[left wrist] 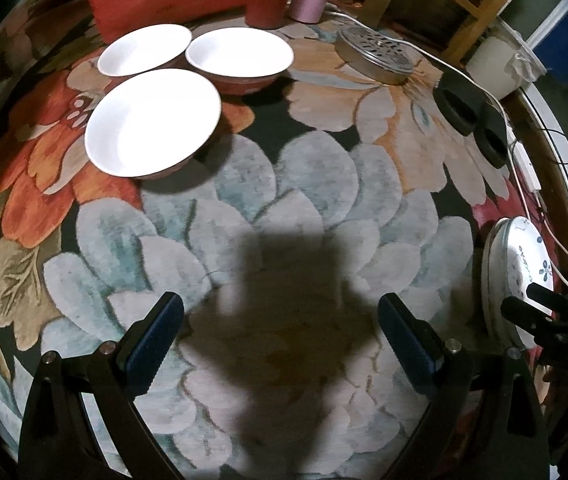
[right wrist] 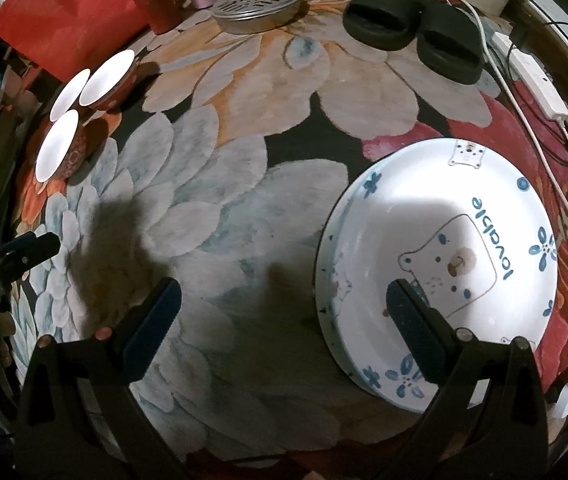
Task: Organize plates and bowls
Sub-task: 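Move the right tool to the white bowls and grasp a bowl rim, then lift the white bowl and carry it over the stacked plates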
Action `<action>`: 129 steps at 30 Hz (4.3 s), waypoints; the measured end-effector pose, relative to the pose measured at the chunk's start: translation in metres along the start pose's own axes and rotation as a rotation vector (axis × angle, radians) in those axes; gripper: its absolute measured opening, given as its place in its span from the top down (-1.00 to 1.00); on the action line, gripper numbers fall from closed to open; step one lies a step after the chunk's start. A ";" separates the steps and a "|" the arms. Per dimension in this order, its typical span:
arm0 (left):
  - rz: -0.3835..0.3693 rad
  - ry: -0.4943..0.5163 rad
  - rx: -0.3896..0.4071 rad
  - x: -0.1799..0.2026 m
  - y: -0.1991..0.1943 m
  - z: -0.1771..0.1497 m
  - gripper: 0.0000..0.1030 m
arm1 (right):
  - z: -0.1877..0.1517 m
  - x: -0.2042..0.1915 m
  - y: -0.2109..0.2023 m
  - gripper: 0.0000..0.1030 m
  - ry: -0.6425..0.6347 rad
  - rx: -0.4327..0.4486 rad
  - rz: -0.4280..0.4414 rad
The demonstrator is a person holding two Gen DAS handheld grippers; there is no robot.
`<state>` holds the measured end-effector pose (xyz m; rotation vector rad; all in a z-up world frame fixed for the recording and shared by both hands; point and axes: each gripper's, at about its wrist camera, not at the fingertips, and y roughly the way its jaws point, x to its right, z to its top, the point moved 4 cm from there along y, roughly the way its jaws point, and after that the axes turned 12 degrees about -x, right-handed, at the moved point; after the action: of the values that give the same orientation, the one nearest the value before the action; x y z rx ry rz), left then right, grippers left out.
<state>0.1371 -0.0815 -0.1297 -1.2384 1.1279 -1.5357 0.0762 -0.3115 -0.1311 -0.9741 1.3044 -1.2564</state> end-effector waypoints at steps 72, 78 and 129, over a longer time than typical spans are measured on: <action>-0.063 -0.205 0.079 -0.117 0.003 0.079 0.88 | 0.121 -0.226 0.075 0.82 -0.212 -0.141 0.256; -0.066 -0.137 0.100 -0.070 -0.024 0.056 0.88 | 0.098 -0.199 0.035 0.81 -0.204 -0.116 0.222; -0.214 0.307 -0.041 0.252 0.004 -0.005 0.85 | -0.009 0.088 -0.070 0.78 0.130 -0.049 0.053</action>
<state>0.0928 -0.3240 -0.0765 -1.2089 1.2578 -1.9226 0.0483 -0.4050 -0.0750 -0.8983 1.4587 -1.2698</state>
